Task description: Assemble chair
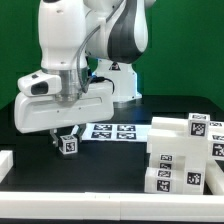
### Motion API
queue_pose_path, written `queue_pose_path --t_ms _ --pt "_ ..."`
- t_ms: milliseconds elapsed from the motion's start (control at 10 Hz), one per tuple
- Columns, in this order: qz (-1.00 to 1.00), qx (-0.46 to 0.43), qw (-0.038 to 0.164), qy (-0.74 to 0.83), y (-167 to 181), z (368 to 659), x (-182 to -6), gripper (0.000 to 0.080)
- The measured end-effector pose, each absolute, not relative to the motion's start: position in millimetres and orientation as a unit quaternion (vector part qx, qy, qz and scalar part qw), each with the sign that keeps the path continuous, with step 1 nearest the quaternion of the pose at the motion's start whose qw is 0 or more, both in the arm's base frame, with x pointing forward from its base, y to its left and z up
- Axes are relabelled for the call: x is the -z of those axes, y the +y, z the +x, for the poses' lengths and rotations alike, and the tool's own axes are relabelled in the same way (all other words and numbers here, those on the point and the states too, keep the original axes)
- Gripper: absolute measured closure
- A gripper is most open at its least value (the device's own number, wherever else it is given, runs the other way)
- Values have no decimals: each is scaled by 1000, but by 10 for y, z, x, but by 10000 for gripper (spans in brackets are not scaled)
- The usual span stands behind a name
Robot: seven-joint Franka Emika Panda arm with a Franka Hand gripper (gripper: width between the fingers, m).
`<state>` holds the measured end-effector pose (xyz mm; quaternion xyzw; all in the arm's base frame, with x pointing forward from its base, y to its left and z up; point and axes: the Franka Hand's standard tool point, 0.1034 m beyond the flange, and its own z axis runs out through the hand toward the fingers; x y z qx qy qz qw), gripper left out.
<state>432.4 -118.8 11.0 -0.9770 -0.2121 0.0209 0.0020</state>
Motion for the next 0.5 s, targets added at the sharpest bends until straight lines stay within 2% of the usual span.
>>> queue_pose_path --t_ms 100,200,300,500 --pt "-987 -27 15 -160 -1061 4420 -256 518" --pt "-991 -12 17 -134 -921 4621 -538 518" --pt "-995 -5 20 -97 -771 4760 -749 518" --pt "-997 -5 27 -68 -464 5031 -1092 518"
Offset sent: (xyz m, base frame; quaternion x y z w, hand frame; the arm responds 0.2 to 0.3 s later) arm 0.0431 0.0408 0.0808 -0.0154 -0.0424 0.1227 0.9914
